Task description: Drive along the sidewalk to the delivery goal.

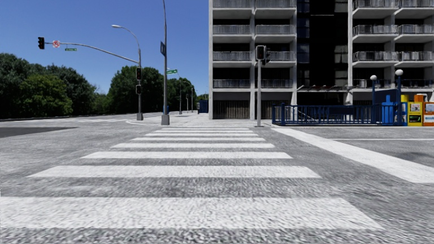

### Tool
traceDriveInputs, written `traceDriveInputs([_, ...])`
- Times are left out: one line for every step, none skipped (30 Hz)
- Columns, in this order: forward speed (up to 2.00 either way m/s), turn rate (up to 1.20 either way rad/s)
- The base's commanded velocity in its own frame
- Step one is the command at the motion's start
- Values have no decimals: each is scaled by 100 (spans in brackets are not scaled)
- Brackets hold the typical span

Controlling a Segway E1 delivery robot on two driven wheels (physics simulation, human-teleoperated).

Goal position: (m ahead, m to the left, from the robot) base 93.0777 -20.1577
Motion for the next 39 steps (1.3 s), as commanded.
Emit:
traceDriveInputs([200, 9])
traceDriveInputs([200, 14])
traceDriveInputs([200, 20])
traceDriveInputs([200, 20])
traceDriveInputs([200, 22])
traceDriveInputs([200, 23])
traceDriveInputs([200, 25])
traceDriveInputs([200, 25])
traceDriveInputs([200, 25])
traceDriveInputs([200, 25])
traceDriveInputs([200, 25])
traceDriveInputs([200, 25])
traceDriveInputs([200, 25])
traceDriveInputs([200, 25])
traceDriveInputs([200, 25])
traceDriveInputs([200, 25])
traceDriveInputs([200, 25])
traceDriveInputs([200, 25])
traceDriveInputs([200, 25])
traceDriveInputs([200, 24])
traceDriveInputs([200, 24])
traceDriveInputs([200, 24])
traceDriveInputs([200, 24])
traceDriveInputs([200, 24])
traceDriveInputs([200, 24])
traceDriveInputs([200, 24])
traceDriveInputs([200, 24])
traceDriveInputs([200, 24])
traceDriveInputs([200, 24])
traceDriveInputs([200, 24])
traceDriveInputs([200, 24])
traceDriveInputs([200, 24])
traceDriveInputs([200, 24])
traceDriveInputs([200, 24])
traceDriveInputs([200, 24])
traceDriveInputs([200, 24])
traceDriveInputs([200, 24])
traceDriveInputs([200, 24])
traceDriveInputs([200, 24])
